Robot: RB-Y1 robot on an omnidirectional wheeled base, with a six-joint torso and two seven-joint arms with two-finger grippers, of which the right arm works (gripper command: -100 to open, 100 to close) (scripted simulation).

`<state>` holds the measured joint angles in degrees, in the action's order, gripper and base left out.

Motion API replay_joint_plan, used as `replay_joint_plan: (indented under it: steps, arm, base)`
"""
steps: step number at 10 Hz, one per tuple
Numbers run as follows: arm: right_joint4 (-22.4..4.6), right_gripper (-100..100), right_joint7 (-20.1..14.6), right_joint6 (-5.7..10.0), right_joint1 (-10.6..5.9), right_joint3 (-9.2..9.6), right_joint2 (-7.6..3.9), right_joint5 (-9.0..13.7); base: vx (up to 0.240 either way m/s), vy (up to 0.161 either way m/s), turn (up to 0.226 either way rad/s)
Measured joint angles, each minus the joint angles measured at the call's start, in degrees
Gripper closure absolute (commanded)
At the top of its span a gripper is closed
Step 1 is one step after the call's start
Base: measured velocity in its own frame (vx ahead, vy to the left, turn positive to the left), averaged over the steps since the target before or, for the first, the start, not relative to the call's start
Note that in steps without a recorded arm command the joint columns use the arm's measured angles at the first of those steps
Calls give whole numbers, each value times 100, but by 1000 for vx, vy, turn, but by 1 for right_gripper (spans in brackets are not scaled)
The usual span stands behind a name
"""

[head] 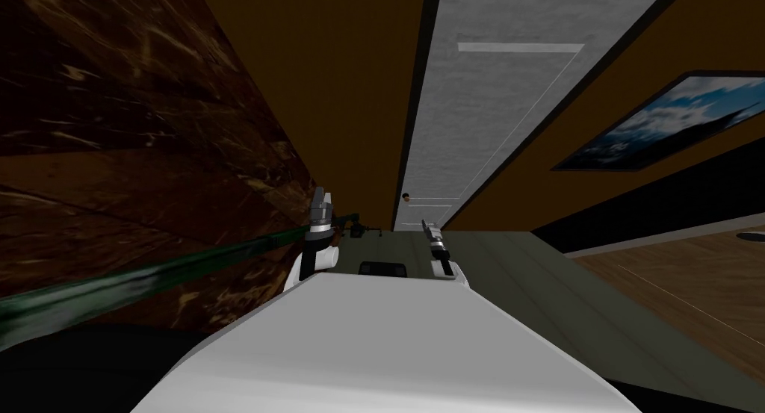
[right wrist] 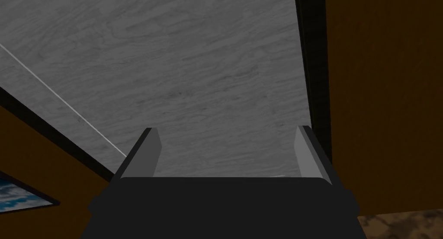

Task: Pull the door open

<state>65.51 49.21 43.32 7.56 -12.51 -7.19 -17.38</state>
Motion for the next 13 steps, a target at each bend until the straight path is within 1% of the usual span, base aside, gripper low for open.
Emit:
replay_joint_plan:
  steps: [1, 2, 4, 5, 7, 8, 10, 13]
  arm:
    - [-156, -100, 83, 52, -61, -24, -18, -37]
    - [-337, -100, 215, 108, -119, -47, -8, -102]
    - [-593, -100, 404, 181, -200, -84, -40, -197]
    - [-793, -100, 529, 246, -275, -112, -39, -254]
    - [-1037, -100, 743, 295, -369, -142, -39, -367]
    - [-1151, -100, 841, 335, -391, -157, -40, -414]
    - [-1457, -100, 1016, 446, -499, -202, -60, -487]
    - [-1755, -100, 1275, 525, -592, -240, -57, -623]
  base:
    - [120, 36, -14]
    - [144, 47, -16]
    - [133, 35, -14]
    - [128, 35, -7]
    - [132, 46, -15]
    - [131, 33, -11]
    - [144, 33, -13]
    - [141, 36, -10]
